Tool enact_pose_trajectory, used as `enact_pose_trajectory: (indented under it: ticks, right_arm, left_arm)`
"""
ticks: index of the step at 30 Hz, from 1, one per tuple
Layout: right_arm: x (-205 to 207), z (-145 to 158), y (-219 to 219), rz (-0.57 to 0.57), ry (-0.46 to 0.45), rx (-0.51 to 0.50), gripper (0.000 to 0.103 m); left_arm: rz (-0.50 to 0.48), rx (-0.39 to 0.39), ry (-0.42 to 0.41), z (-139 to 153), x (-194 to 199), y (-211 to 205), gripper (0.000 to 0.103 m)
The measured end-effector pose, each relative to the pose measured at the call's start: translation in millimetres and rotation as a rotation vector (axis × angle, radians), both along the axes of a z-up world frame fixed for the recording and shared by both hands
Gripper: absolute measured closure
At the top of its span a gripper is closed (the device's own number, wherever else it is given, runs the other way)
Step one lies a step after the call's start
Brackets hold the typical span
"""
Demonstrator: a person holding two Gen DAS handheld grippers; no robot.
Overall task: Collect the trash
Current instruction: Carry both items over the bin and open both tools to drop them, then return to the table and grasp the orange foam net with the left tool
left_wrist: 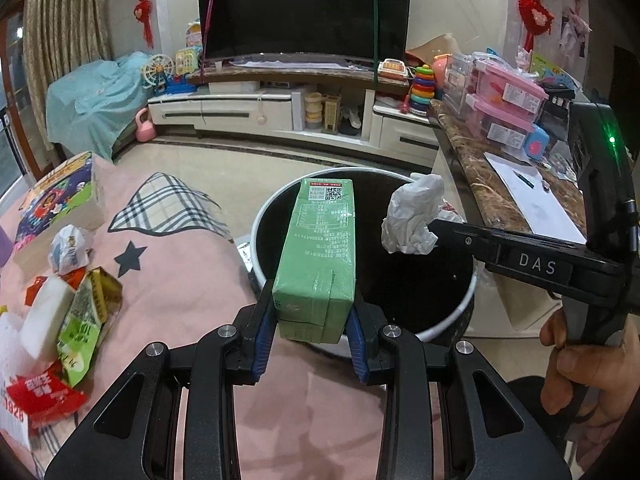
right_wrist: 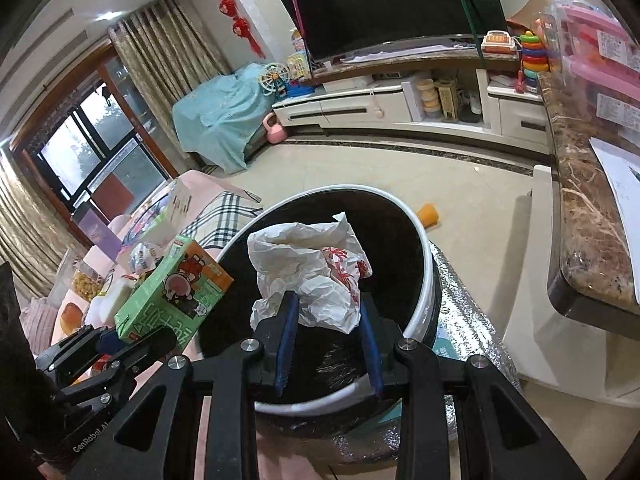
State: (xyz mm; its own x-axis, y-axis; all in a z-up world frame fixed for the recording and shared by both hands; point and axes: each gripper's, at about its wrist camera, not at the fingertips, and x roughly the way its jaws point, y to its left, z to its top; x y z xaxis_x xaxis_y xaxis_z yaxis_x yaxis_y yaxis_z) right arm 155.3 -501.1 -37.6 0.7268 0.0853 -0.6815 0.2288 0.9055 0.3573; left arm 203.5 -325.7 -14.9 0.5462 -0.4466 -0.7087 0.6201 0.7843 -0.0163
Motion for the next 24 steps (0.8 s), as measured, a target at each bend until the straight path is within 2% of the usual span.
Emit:
enact_pose_trajectory:
  ticks: [9, 13, 15, 20, 23, 24]
  right_arm:
    - [14.8, 0.8, 0.1, 0.013, 0.031, -0.033, 0.069]
    - [15.3, 3.0, 0.2, 0.003, 0.032, -0.054, 0.063]
    - [13.4, 5.2, 0.3, -0.005, 0.027, -0.054, 0.053]
    - [6.6, 11.6, 2.0, -0.01, -0.003, -0.04, 0.044]
    - [0.5, 15.0, 11.7, 0.001, -0.03, -0.035, 0.028]
    - [-1.1, 15.9, 15.6, 0.006, -0.037, -0.033, 0.026]
  left_arm:
    - [-0.002, 0.02, 0.026, -3.7, 12.9, -10.3, 0.072]
    - [0.011, 0.012, 0.018, -1.6, 12.0, -9.0, 0.054]
    - [0.013, 0.007, 0.008, -0.4, 9.8, -6.7, 0.05]
    - [0.045, -0.006, 0.002, -2.6, 0.8, 11.2, 0.041]
    - [0.079, -0.017, 0.01, -6.9, -7.1, 29.0, 0.039]
    - [0.094, -0.017, 0.008, -8.4, -11.2, 36.9, 0.038]
